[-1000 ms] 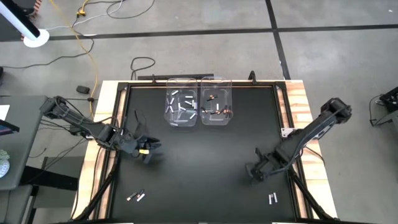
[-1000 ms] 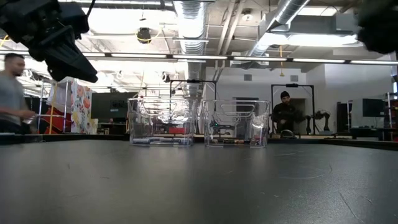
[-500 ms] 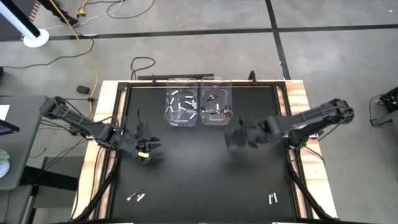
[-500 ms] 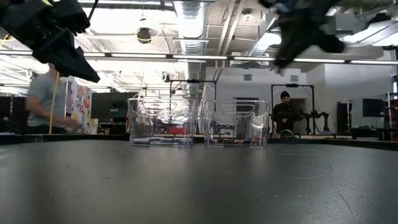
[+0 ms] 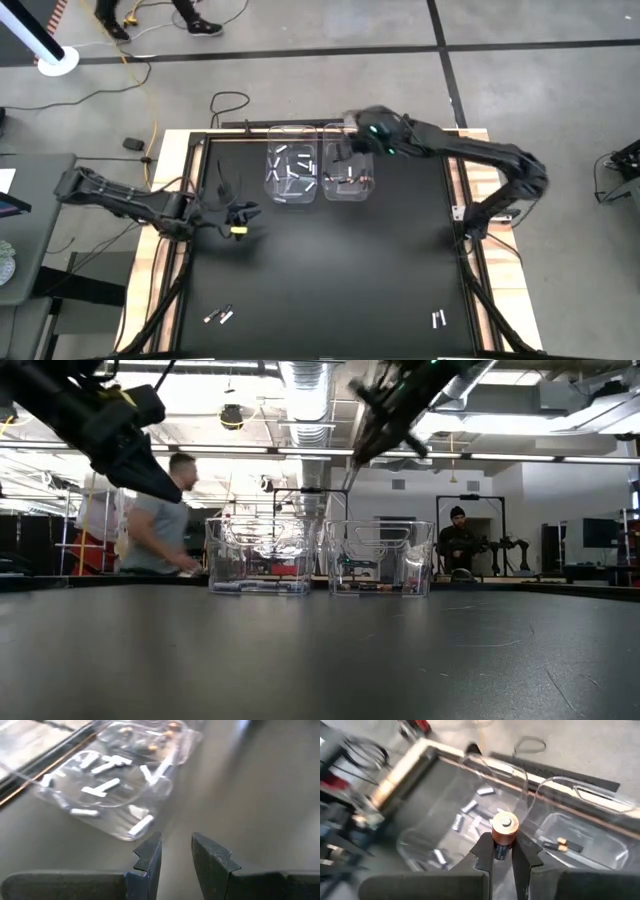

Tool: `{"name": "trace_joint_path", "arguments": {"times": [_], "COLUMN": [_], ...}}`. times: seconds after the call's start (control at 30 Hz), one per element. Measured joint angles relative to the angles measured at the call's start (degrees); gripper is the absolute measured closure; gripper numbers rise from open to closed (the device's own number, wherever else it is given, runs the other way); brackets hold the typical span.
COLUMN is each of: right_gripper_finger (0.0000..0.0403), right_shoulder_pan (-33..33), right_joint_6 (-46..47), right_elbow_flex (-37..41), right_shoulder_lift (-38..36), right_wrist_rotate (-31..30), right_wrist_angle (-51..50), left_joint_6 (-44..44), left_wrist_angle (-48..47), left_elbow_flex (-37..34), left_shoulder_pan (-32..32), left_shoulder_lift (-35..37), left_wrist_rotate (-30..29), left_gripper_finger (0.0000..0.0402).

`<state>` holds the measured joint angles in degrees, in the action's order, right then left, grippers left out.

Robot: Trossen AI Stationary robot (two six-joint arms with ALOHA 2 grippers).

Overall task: Sort batteries
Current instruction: Put the black battery into the right transparent bin

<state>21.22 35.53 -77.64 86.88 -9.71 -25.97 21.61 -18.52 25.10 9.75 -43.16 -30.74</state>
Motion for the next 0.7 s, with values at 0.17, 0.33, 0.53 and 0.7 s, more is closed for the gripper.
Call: {"name": "trace_joint_path", "arguments": {"times": [0.17, 0.33, 0.53, 0.7], "right_gripper_finger": [0.0352, 0.0352, 0.0352, 0.0352], "right_shoulder_pan": [3.86, 5.74, 7.11, 7.54], "right_joint_6": [-6.64, -11.06, -13.58, -13.56], "right_elbow_flex": [-10.22, -18.46, -23.07, -23.19], "right_shoulder_lift": [12.14, 22.99, 32.77, 37.16], "right_wrist_rotate": [5.56, 5.74, 8.08, 10.77], "right_wrist_angle": [-9.78, -21.81, -27.89, -28.08], "left_joint_6": [1.32, 2.86, 3.7, 4.77], "left_wrist_angle": [-0.16, -0.74, -1.77, -1.78], "left_elbow_flex": [0.0, 0.0, 0.0, 0.0], "left_shoulder_pan": [-3.94, -5.64, -6.7, -6.94], "left_shoulder_lift": [0.0, 0.0, 0.0, 0.0], "left_wrist_rotate": [0.04, 0.08, 0.17, 0.17], "left_gripper_finger": [0.0301, 0.0301, 0.0301, 0.0301]}}
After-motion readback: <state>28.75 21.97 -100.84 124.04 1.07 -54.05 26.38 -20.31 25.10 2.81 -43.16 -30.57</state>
